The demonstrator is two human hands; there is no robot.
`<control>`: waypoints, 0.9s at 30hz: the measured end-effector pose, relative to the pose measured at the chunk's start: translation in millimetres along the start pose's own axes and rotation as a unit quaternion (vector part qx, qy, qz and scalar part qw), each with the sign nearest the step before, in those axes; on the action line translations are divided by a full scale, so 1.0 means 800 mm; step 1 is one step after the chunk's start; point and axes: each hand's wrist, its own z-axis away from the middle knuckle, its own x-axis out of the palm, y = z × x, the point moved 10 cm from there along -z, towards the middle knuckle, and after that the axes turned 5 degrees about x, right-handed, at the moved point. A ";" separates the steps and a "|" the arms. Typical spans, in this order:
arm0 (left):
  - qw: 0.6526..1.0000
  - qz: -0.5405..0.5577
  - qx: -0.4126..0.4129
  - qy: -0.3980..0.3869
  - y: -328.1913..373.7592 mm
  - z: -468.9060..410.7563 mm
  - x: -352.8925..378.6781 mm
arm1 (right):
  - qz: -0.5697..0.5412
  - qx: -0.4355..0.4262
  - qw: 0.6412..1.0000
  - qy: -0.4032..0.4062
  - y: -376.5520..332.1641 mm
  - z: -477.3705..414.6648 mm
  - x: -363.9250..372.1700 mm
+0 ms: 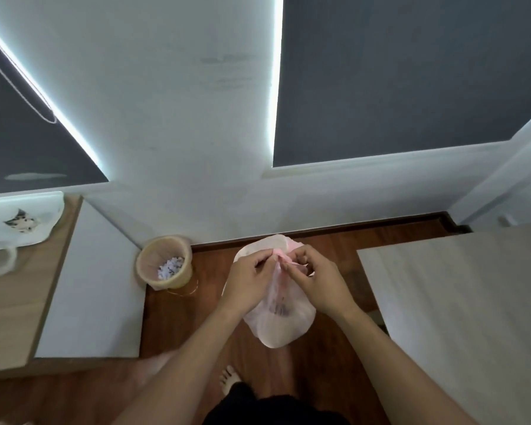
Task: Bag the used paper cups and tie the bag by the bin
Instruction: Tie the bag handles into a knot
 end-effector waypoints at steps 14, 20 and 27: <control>0.999 0.031 0.007 -0.025 -0.112 -0.064 -0.171 | 0.020 0.029 0.997 -0.071 -0.055 -0.122 0.184; 0.982 -0.162 0.063 -0.074 -0.159 -0.105 -0.208 | 0.068 0.018 0.990 -0.123 -0.055 -0.182 0.243; 0.972 -0.229 -0.013 0.054 -0.229 -0.141 -0.253 | 0.123 0.004 0.975 -0.186 -0.041 -0.265 0.301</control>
